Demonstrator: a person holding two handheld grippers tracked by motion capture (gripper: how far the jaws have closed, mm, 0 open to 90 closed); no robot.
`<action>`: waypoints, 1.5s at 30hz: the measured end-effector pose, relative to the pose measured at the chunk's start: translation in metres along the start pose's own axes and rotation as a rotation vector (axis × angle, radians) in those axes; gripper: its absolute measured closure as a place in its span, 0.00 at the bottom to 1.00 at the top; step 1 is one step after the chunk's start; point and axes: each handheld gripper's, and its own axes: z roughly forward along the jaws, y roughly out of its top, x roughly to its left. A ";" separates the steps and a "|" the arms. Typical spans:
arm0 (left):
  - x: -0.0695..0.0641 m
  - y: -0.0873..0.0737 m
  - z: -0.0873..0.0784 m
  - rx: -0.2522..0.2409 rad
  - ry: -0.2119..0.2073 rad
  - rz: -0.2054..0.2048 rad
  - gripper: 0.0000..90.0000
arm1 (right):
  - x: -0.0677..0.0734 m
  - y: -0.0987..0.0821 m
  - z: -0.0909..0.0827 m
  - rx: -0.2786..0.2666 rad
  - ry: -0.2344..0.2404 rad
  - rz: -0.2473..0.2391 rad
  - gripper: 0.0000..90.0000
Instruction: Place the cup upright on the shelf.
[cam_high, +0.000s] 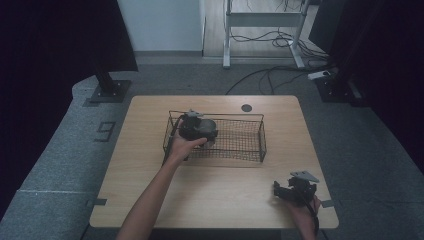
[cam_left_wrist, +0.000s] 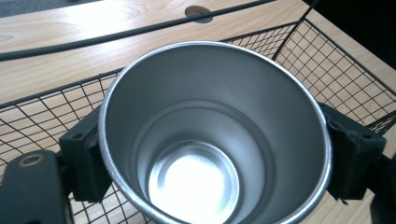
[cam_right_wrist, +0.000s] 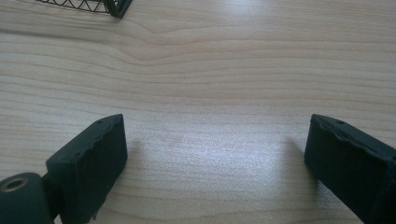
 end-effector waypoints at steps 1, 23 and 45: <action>0.000 0.000 0.001 0.003 0.001 0.000 0.16 | 0.000 0.000 0.000 0.000 0.000 0.000 0.06; 0.005 -0.008 0.022 0.076 0.028 -0.024 0.16 | 0.000 0.000 0.000 0.000 0.000 0.001 0.07; -0.002 -0.009 0.030 0.107 0.057 -0.026 0.15 | 0.000 0.000 0.000 0.000 0.000 0.001 0.07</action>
